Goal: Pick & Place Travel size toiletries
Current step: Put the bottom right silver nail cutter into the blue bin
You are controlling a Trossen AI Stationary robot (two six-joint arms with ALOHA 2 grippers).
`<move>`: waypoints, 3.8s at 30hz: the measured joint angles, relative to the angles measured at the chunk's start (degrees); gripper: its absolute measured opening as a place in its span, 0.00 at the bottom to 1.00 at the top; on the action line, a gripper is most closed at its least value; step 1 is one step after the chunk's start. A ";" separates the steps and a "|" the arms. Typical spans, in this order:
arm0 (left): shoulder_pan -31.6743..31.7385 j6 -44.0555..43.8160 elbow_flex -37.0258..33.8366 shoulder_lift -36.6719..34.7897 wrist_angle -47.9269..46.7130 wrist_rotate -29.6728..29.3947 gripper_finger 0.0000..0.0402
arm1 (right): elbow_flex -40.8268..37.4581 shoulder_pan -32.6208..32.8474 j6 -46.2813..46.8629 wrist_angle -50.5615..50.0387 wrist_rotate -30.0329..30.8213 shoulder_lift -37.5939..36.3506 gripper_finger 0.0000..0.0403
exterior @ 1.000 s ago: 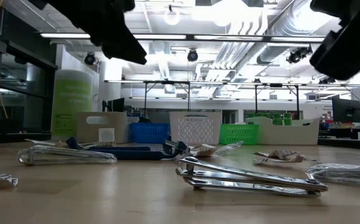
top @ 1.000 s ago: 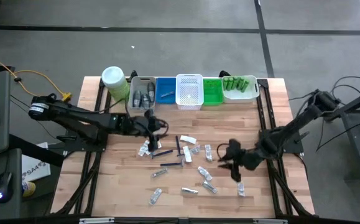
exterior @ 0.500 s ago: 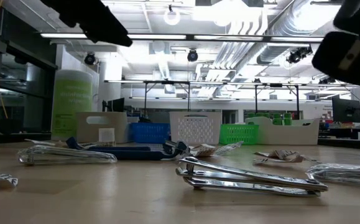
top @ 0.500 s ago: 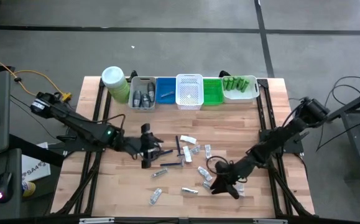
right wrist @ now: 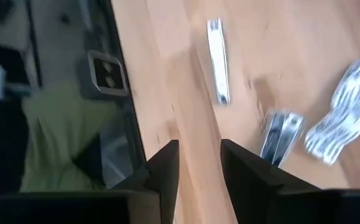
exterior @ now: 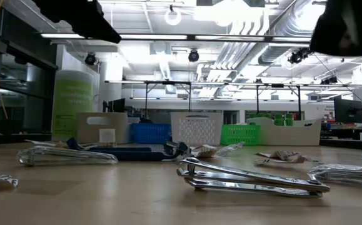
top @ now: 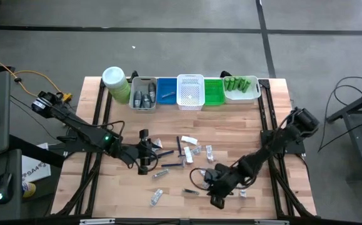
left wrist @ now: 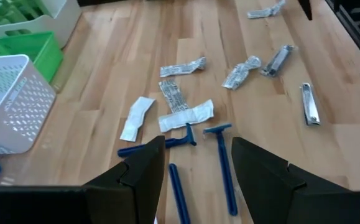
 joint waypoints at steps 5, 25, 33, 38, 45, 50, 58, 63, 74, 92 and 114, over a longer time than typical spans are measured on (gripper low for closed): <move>0.04 -0.02 0.00 0.02 -1.43 -0.01 0.46 | 1.55 -0.40 2.26 -2.20 -4.27 4.77 0.38; 0.12 -0.54 0.00 0.02 -3.14 0.73 0.46 | 1.53 -0.02 18.17 -8.13 -3.76 10.39 0.49; 0.12 -1.09 0.00 0.02 -3.90 1.04 0.46 | 1.78 0.50 18.22 -6.92 -4.04 13.61 0.40; 0.12 -1.31 0.00 0.02 -3.88 1.13 0.46 | 1.92 0.42 19.46 -11.86 -2.64 14.10 0.34; 0.12 -1.31 0.00 0.02 -3.86 1.15 0.46 | 1.82 0.44 14.63 -17.59 -1.11 14.21 0.23; 0.12 -1.36 0.00 0.02 -3.77 1.15 0.46 | 1.65 0.55 3.30 -17.49 -0.17 14.23 0.16; 0.12 -1.72 0.00 0.02 -3.80 1.20 0.46 | 1.59 0.39 -4.81 -17.42 0.23 14.28 0.17; 0.12 -2.09 0.00 0.02 -3.83 1.32 0.46 | 1.57 0.39 -3.94 -17.33 0.37 14.28 0.16; 0.12 -5.56 0.00 0.02 -3.84 1.33 0.46 | 1.51 -0.13 -2.65 -16.17 -0.98 14.13 0.13; 2.92 -0.65 -3.27 3.26 2.21 -9.10 0.46 | 1.25 0.67 -0.01 -31.11 12.46 -2.41 0.11; 25.56 16.19 -22.95 3.10 50.65 18.72 0.46 | -13.65 -27.17 -46.60 19.19 23.59 -4.98 0.11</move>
